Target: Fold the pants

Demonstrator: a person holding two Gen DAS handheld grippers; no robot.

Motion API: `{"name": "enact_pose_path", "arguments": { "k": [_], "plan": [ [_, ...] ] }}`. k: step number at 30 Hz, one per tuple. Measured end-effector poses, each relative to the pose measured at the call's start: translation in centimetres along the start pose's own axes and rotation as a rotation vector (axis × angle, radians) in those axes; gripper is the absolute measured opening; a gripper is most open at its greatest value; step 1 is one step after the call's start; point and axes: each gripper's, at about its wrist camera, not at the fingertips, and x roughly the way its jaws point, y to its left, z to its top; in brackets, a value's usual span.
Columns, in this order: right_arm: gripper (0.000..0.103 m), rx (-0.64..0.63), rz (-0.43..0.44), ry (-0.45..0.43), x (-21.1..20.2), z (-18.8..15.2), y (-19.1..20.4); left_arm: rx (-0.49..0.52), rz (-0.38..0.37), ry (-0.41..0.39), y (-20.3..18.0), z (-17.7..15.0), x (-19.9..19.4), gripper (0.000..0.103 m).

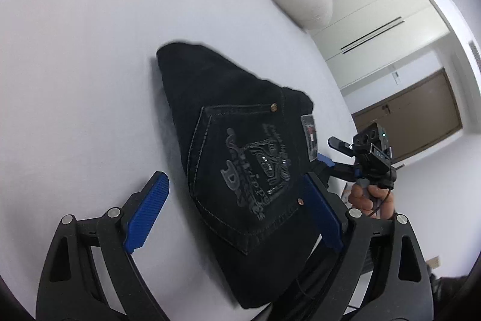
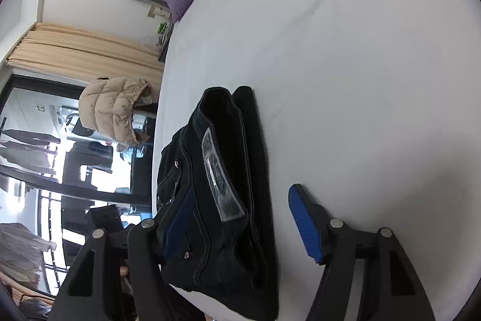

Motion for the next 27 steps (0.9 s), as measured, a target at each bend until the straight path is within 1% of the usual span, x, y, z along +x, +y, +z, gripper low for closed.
{"name": "enact_pose_path", "arguments": {
  "k": [1, 4, 6, 7, 8, 10, 12, 13, 14, 19, 21, 24, 27],
  "plan": [
    [0.067, -0.005, -0.002, 0.016, 0.3, 0.2, 0.0, -0.014, -0.004, 0.023, 0.3, 0.2, 0.7, 0.088],
    [0.067, -0.019, -0.012, 0.072, 1.9, 1.2, 0.5, -0.037, 0.001, 0.06, 0.4, 0.5, 2.3, 0.083],
    [0.065, -0.015, -0.011, 0.089, 2.6, 1.5, 0.7, -0.043, -0.012, 0.078, 0.3, 0.7, 2.9, 0.072],
    [0.063, -0.014, -0.012, 0.1, 3.3, 1.8, 1.0, -0.047, -0.014, 0.094, 0.1, 0.8, 3.4, 0.068],
    [0.058, -0.016, -0.017, 0.11, 3.7, 1.8, 1.1, -0.047, -0.004, 0.105, 0.0, 0.9, 3.9, 0.063],
    [0.054, -0.022, -0.037, 0.132, 4.7, 1.9, 1.4, -0.037, 0.01, 0.122, -0.2, 1.0, 4.6, 0.056],
    [0.049, -0.027, -0.047, 0.14, 5.4, 1.9, 1.8, -0.043, 0.021, 0.129, 0.0, 1.1, 5.0, 0.046],
    [0.046, -0.03, -0.055, 0.145, 5.7, 1.8, 1.9, -0.049, 0.019, 0.13, 0.2, 1.0, 4.8, 0.045],
    [0.041, -0.032, -0.065, 0.145, 6.0, 1.7, 2.2, -0.05, 0.019, 0.131, 0.3, 0.9, 4.6, 0.042],
    [0.032, -0.061, -0.114, 0.11, 5.9, 0.9, 3.2, -0.041, 0.026, 0.119, 0.0, 0.4, 3.7, 0.035],
    [0.027, -0.075, -0.135, 0.091, 5.8, 0.7, 4.0, -0.045, 0.023, 0.114, -0.2, 0.7, 4.2, 0.031],
    [0.023, -0.102, -0.164, 0.061, 5.4, 0.5, 5.2, -0.044, 0.011, 0.101, -0.7, 0.6, 4.5, 0.027],
    [0.021, -0.138, -0.16, 0.028, 4.7, 0.0, 6.9, -0.013, 0.005, 0.089, -0.7, 0.6, 4.0, 0.024]
  ]
}}
